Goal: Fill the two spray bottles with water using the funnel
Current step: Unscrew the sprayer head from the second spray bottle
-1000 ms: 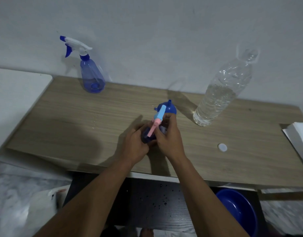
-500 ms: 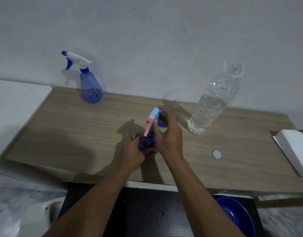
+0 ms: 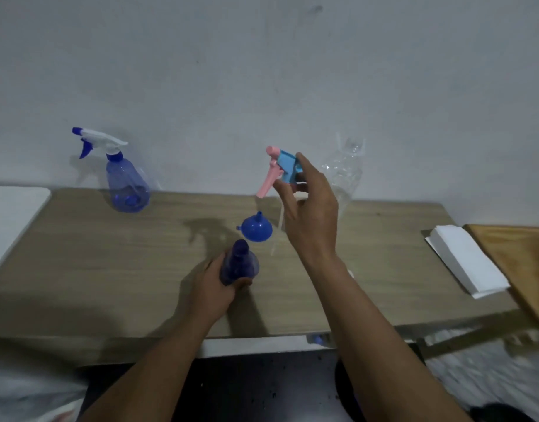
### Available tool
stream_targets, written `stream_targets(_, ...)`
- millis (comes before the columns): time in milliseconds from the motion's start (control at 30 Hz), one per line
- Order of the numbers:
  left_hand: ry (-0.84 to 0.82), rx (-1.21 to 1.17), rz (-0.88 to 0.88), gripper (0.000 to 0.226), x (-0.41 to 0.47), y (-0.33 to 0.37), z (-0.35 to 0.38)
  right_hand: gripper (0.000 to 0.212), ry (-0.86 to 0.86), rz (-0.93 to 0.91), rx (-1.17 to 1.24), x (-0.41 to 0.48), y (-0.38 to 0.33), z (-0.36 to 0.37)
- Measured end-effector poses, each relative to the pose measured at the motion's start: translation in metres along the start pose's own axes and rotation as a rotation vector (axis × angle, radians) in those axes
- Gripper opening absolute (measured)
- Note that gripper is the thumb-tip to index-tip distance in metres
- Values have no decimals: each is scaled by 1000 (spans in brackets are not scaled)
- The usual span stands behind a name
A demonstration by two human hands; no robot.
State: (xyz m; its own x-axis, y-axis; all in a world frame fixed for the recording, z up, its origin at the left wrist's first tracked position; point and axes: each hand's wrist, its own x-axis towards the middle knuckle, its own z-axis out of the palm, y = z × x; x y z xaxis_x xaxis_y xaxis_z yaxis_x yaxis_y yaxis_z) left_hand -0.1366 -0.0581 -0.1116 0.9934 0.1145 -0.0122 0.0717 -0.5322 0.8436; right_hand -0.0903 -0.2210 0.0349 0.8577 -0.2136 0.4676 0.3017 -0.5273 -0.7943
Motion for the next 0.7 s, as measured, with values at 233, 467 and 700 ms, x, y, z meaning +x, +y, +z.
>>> stream_targets(233, 56, 21, 25, 53, 0, -9, -6, 37, -256, 259, -361, -36, 77, 8)
stream_targets(467, 58, 17, 7, 52, -3, -12, -1, 22, -458, 415, -550, -77, 128, 27)
stream_targets(700, 56, 25, 8, 50, -7, -15, 0, 28, -478, 237, -683, -89, 139, 30)
